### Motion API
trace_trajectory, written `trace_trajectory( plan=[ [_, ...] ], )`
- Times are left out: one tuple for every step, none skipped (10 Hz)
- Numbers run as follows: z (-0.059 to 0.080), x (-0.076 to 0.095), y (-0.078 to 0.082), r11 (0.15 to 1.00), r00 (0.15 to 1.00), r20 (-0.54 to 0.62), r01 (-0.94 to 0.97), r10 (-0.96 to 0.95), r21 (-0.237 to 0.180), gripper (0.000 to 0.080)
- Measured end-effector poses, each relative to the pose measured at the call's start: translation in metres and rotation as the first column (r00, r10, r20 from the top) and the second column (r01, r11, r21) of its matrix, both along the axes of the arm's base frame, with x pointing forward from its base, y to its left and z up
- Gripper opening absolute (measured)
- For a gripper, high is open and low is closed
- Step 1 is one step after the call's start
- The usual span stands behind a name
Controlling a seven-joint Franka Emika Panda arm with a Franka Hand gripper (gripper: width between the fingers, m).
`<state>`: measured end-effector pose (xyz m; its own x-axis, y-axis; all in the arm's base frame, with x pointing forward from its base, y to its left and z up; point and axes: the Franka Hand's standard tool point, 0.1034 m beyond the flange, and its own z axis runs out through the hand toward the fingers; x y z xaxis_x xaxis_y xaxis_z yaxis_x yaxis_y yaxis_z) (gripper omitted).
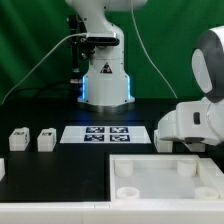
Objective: Assemble one leg
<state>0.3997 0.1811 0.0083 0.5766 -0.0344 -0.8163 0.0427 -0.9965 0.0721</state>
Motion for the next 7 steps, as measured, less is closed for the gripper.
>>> trace_trajectory(
  plan=[
    [0.0, 0.0, 0.0, 1.0, 1.0, 0.0, 0.0, 0.0, 0.0, 0.0291],
    [0.0, 0.0, 0.0, 1.0, 1.0, 0.0, 0.0, 0.0, 0.0, 0.0291],
    [0.0, 0.0, 0.0, 1.0, 1.0, 0.0, 0.0, 0.0, 0.0, 0.0291],
    [0.0, 0.0, 0.0, 1.0, 1.0, 0.0, 0.0, 0.0, 0.0, 0.0291],
    [0.0, 0.0, 0.0, 1.0, 1.0, 0.0, 0.0, 0.0, 0.0, 0.0291],
    [0.0, 0.0, 0.0001, 1.0, 1.0, 0.0, 0.0, 0.0, 0.0, 0.0292],
    [0.0, 0.0, 0.0001, 1.0, 1.0, 0.0, 0.0, 0.0, 0.0, 0.0293]
  ],
)
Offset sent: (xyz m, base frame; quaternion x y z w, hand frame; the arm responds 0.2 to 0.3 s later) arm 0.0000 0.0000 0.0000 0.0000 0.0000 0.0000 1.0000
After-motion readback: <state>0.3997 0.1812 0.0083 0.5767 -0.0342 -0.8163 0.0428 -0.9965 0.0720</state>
